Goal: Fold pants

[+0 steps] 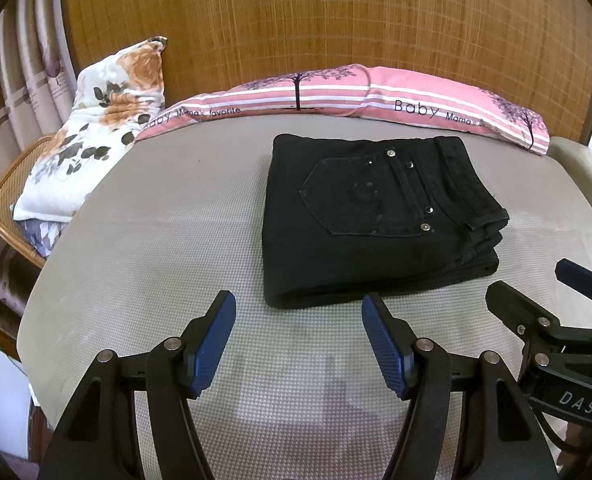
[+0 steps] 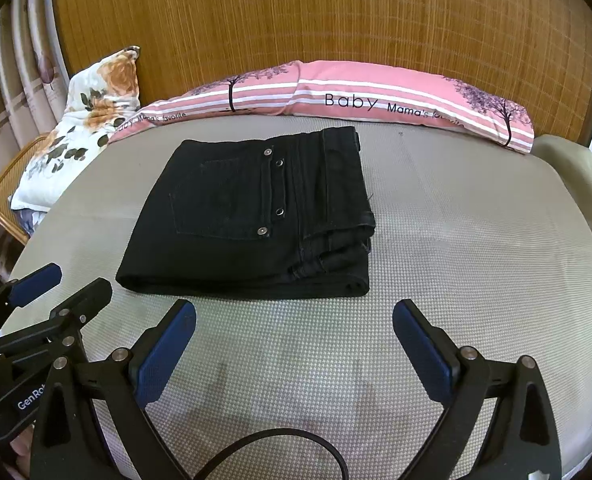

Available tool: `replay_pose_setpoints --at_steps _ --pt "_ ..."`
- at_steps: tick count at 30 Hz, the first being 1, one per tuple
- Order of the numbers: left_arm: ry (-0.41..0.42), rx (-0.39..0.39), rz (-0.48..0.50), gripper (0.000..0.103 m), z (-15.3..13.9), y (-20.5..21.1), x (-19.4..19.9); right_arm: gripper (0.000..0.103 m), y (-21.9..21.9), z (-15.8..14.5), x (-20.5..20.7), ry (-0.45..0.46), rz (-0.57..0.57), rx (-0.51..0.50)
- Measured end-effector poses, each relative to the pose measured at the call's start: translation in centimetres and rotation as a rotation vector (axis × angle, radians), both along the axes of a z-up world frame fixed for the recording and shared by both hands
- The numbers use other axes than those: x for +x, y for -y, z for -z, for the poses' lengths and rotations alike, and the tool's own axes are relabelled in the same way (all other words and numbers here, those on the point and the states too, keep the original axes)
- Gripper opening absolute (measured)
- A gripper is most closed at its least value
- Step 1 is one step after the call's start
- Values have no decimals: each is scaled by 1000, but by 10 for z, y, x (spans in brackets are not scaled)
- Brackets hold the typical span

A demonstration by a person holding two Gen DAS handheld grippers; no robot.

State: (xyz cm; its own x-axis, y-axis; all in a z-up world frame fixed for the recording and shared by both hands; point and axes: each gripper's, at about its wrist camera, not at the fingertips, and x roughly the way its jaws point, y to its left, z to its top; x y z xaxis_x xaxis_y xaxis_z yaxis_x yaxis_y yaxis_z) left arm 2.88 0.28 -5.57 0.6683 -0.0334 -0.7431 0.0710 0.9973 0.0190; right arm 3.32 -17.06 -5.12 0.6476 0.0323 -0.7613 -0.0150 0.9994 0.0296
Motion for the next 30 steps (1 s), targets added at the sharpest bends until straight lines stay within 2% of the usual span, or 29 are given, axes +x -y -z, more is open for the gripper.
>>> replay_pose_setpoints --at_steps 30 --pt "-9 0 11 66 4 -1 3 98 1 5 4 -14 -3 -3"
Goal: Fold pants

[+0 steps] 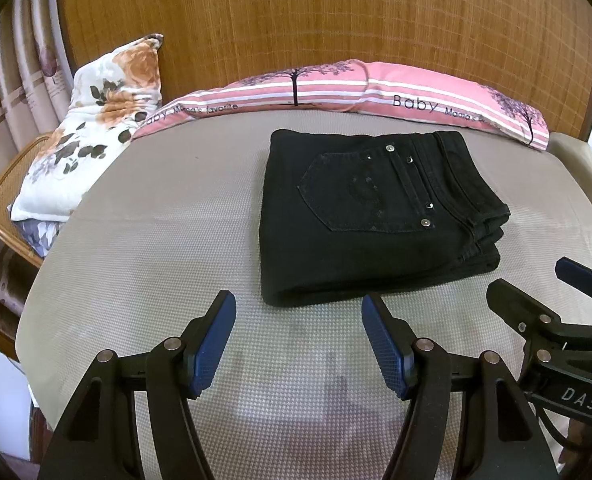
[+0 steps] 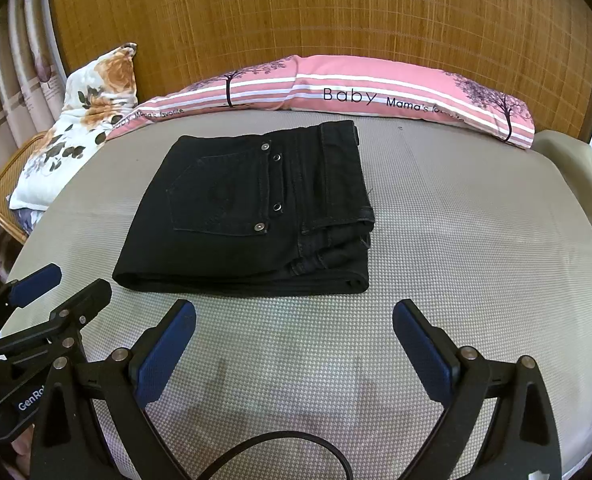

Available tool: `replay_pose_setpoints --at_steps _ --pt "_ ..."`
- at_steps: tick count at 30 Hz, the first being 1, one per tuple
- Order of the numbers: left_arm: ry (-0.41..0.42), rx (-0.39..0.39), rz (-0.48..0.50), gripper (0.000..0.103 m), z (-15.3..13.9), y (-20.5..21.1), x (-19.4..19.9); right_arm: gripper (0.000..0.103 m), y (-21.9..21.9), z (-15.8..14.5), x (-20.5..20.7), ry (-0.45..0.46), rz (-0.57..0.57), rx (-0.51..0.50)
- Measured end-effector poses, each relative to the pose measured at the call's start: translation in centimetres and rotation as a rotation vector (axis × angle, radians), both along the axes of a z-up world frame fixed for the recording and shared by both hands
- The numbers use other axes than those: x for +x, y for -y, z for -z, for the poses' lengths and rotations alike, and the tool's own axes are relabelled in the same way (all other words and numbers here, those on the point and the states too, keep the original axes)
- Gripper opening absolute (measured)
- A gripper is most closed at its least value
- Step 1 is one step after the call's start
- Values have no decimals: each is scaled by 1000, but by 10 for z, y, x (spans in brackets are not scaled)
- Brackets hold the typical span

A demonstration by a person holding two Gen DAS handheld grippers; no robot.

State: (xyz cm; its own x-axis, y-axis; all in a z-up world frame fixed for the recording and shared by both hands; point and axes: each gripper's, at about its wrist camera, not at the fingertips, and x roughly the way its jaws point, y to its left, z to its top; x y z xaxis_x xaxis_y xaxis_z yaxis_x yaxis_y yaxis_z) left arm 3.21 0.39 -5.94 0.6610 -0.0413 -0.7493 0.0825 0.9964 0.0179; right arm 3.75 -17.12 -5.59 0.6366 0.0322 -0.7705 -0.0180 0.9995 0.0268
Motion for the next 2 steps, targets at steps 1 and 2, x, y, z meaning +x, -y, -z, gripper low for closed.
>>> replay_pose_setpoints --at_steps 1,2 --pt "-1 -1 5 66 1 0 0 98 0 -1 0 1 0 -1" --pt "-2 -2 9 66 1 0 0 98 0 0 0 1 -1 0"
